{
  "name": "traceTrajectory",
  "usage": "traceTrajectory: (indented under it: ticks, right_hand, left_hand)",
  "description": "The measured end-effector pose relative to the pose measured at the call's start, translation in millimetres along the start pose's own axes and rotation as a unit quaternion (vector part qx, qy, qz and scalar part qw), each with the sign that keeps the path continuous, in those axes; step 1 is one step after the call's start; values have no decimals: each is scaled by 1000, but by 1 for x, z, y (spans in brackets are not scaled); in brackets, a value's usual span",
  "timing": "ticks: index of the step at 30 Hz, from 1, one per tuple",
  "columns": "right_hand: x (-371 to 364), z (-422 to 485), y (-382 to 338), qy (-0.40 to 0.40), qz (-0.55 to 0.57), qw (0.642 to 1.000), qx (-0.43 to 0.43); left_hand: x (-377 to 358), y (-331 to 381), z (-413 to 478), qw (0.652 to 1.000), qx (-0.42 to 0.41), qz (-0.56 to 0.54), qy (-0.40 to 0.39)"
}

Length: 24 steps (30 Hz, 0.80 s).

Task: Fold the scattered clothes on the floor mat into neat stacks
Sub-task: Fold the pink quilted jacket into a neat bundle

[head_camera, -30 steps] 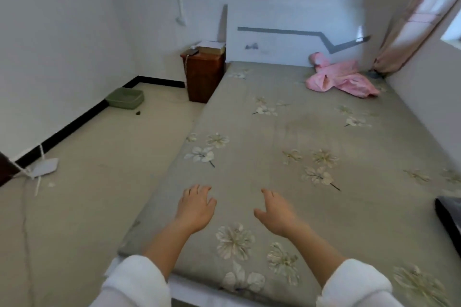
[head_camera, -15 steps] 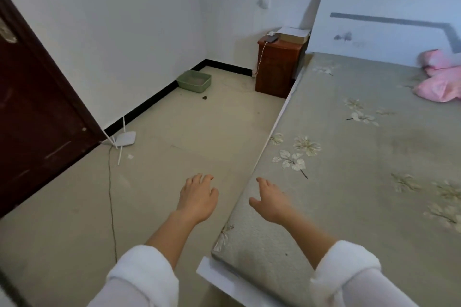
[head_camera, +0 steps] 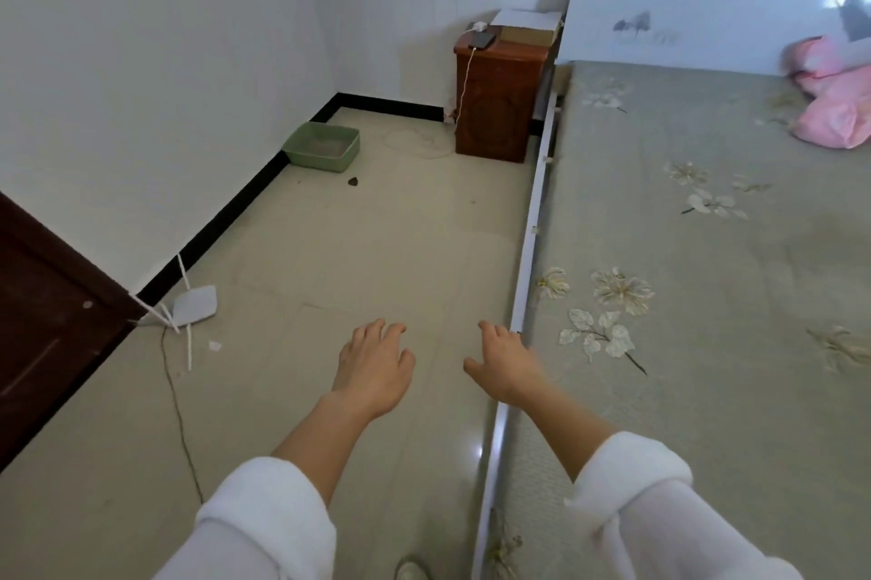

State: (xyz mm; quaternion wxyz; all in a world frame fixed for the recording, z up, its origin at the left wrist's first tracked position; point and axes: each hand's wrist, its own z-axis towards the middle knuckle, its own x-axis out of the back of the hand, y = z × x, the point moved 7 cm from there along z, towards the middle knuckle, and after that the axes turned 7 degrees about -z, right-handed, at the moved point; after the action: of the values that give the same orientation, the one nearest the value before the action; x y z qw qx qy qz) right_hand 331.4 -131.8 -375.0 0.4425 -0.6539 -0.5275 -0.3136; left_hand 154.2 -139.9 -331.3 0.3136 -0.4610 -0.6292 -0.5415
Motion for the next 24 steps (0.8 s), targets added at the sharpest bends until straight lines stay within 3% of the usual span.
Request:
traceTrajectory:
  ticks: [9, 24]
  right_hand:
    - [38, 80, 10, 26, 36, 994, -101]
    - [158, 231, 58, 99, 119, 938, -310]
  left_hand:
    - [26, 8, 146, 997, -45, 0, -67]
    - [73, 100, 416, 957, -250, 38, -141]
